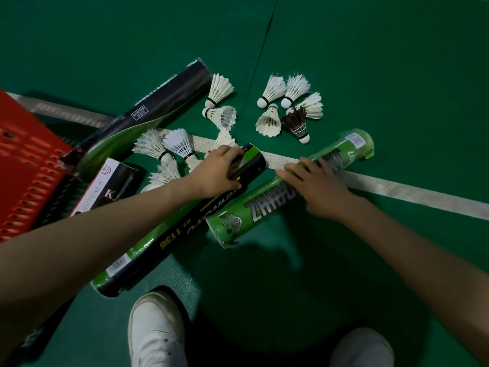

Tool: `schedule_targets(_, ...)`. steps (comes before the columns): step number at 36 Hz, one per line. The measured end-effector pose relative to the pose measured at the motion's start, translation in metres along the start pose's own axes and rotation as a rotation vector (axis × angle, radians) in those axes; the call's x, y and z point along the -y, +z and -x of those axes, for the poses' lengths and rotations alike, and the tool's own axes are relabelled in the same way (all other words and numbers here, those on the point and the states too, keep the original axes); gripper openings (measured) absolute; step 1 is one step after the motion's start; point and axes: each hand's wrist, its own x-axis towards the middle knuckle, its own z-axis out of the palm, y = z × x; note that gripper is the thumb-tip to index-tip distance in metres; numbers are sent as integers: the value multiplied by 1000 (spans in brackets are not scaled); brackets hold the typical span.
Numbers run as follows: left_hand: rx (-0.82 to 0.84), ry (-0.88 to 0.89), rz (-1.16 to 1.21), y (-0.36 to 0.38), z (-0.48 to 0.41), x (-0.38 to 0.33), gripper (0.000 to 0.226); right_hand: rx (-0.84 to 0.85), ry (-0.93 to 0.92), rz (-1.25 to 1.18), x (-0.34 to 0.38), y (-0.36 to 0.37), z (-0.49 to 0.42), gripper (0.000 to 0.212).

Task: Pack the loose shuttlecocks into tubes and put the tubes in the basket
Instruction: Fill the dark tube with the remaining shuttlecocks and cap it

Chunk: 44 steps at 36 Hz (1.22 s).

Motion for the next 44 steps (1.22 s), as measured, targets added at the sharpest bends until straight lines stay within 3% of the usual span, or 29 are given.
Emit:
schedule_targets(5, 22, -10, 19, -3, -1, 2, 83, -111, -32, 68, -5, 2, -7, 75)
schedule_targets(9, 14, -36, 88, -7, -3, 4, 83, -163, -255, 64, 38, 2, -8, 70)
schedule_targets(11, 3, -35, 94, -5, -3, 5, 83, -267, -370, 25, 60, 7, -7, 70)
schedule_targets(13, 1, -30, 89, -3, -2, 6, 83, -351, -383, -74, 70, 10, -7, 76)
schedule_targets(15, 2, -23, 82, -1, -1, 7, 82, -337, -320, -100, 69, 7, -7, 82)
schedule_targets(19, 23, -36, 57, -1, 0, 8, 84, -111, -137, 46, 47, 8, -13, 86)
schedule_targets(23, 82, -19, -26, 0, 0, 9, 85, -237, -195, 130, 36, 13, -20, 73)
schedule_targets(29, -4, 74, 1, 3, -13, -2, 67, -397, -245, 150, 41, -1, -28, 68)
schedule_targets(35, -6, 39, 80, 3, -23, -12, 53, -209, -226, 44, 24, 4, -22, 77)
schedule_targets(39, 3, 66, 69, 8, -17, -8, 57, -43, -287, -24, 28, 3, -17, 78)
schedule_targets(41, 72, 78, 90, 12, -13, -11, 59, -52, -343, -121, 33, 6, -13, 75)
schedule_targets(44, 112, 91, 134, 18, -6, -20, 60, -195, -386, -203, 34, 15, -10, 66)
